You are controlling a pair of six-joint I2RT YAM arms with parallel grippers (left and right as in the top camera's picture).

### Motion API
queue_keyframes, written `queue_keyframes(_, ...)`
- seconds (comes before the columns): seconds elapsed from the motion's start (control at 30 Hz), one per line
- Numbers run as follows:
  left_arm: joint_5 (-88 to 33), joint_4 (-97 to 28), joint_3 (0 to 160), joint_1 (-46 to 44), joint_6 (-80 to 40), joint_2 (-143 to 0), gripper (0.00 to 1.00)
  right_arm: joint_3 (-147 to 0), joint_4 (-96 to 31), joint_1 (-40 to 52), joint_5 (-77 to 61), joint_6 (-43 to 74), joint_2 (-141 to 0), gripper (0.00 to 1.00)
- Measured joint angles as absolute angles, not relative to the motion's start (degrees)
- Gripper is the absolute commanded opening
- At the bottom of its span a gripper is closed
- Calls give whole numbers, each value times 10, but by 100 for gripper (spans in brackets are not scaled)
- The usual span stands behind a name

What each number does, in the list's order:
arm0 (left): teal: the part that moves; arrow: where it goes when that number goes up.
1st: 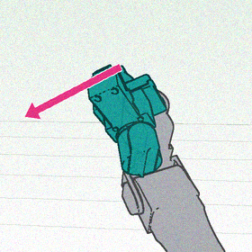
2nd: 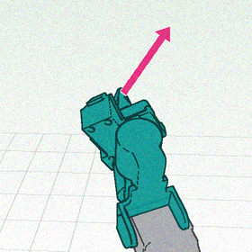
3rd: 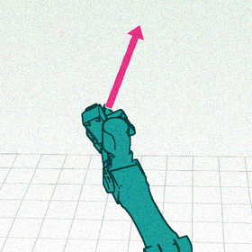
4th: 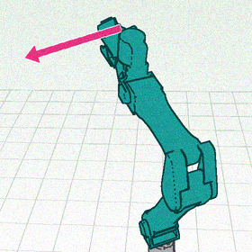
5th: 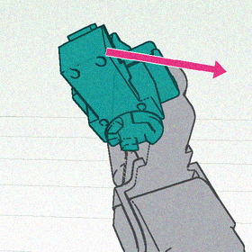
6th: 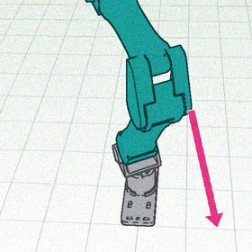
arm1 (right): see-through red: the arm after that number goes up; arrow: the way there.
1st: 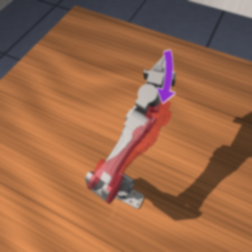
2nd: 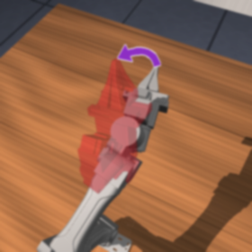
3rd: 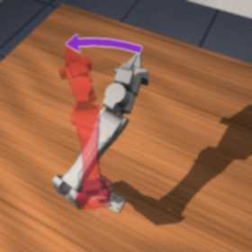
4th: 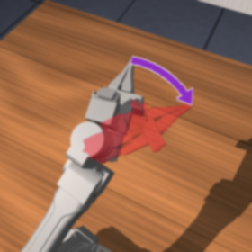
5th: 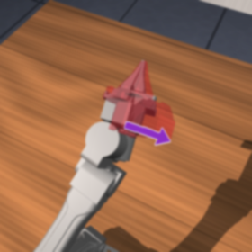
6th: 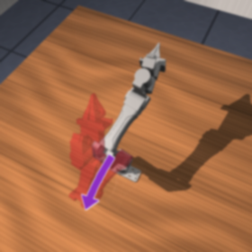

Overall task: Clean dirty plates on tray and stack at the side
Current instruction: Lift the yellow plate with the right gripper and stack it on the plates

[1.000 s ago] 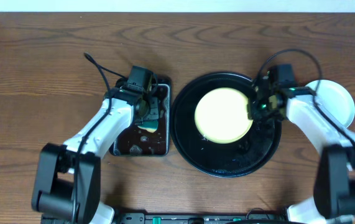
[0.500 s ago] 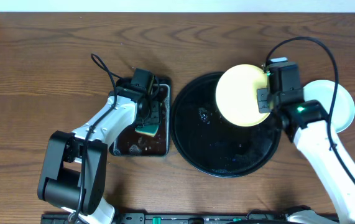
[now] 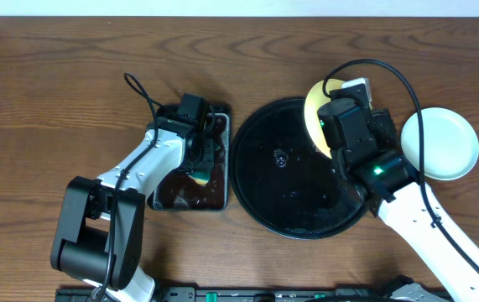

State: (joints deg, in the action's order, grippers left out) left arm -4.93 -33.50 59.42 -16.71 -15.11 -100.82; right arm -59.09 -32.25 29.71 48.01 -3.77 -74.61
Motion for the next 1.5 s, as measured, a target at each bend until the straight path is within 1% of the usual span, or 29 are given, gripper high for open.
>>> queue_keyframes(0.1, -49, -335, 594, -167, -149, -1007, 8, -591, -312, 302, 512, -48, -746, 1)
queue_keyframes(0.13, -49, -335, 594, -167, -149, -1006, 29, -591, -305, 304, 524, -55, -746, 1)
queue_keyframes(0.17, -48, -335, 594, -167, -148, -1003, 48, -591, -297, 307, 535, -63, -746, 1)
queue_keyframes(0.2, -45, -335, 594, -167, -147, -1000, 63, -591, -288, 310, 547, -72, -746, 1)
queue_keyframes(0.23, -43, -335, 594, -167, -146, -995, 70, -591, -281, 313, 556, -79, -746, 1)
queue_keyframes(0.27, -42, -333, 594, -166, -146, -988, 72, -591, -272, 317, 564, -88, -746, 1)
queue_keyframes(0.4, -33, -319, 594, -166, -146, -964, 74, -591, -241, 334, 584, -126, -746, 1)
queue_keyframes(0.63, -9, -287, 594, -166, -145, -975, 73, -591, -208, 348, 593, -169, -746, 1)
queue_keyframes(0.67, -9, -282, 594, -166, -145, -981, 72, -591, -204, 348, 595, -174, -746, 1)
queue_keyframes(0.7, -8, -279, 594, -166, -146, -990, 66, -591, -202, 348, 595, -179, -746, 1)
queue_keyframes(0.73, -8, -278, 594, -166, -147, -999, 57, -591, -202, 348, 597, -184, -746, 1)
queue_keyframes(0.77, -7, -277, 594, -166, -149, -1006, 41, -591, -202, 348, 598, -187, -746, 1)
queue_keyframes(0.87, -10, -272, 594, -166, -146, -1023, 10, -591, -201, 348, 599, -192, -746, 1)
queue_keyframes(0.9, -10, -269, 594, -166, -147, -1025, 7, -591, -201, 348, 599, -194, -746, 1)
queue_keyframes(1.13, -10, -267, 595, -166, -140, -1024, 7, -591, -201, 348, 601, -200, -746, 1)
queue_keyframes(1.17, -10, -267, 595, -166, -140, -1022, 12, -591, -201, 348, 601, -200, -746, 1)
queue_keyframes(1.2, -10, -267, 595, -166, -138, -1020, 37, -591, -200, 348, 601, -200, -746, 1)
queue_keyframes(1.23, -9, -267, 595, -166, -136, -1016, 53, -591, -199, 348, 601, -200, -746, 1)
queue_keyframes(1.27, -9, -267, 595, -166, -136, -1011, 60, -591, -198, 347, 601, -200, -746, 1)
queue_keyframes(1.3, -8, -268, 595, -166, -135, -999, 64, -591, -196, 348, 601, -200, -746, 1)
queue_keyframes(1.33, -7, -268, 595, -166, -135, -989, 65, -591, -194, 348, 601, -200, -746, 1)
queue_keyframes(1.5, -4, -292, 602, -166, -139, -931, 66, -591, -190, 348, 601, -202, -746, 1)
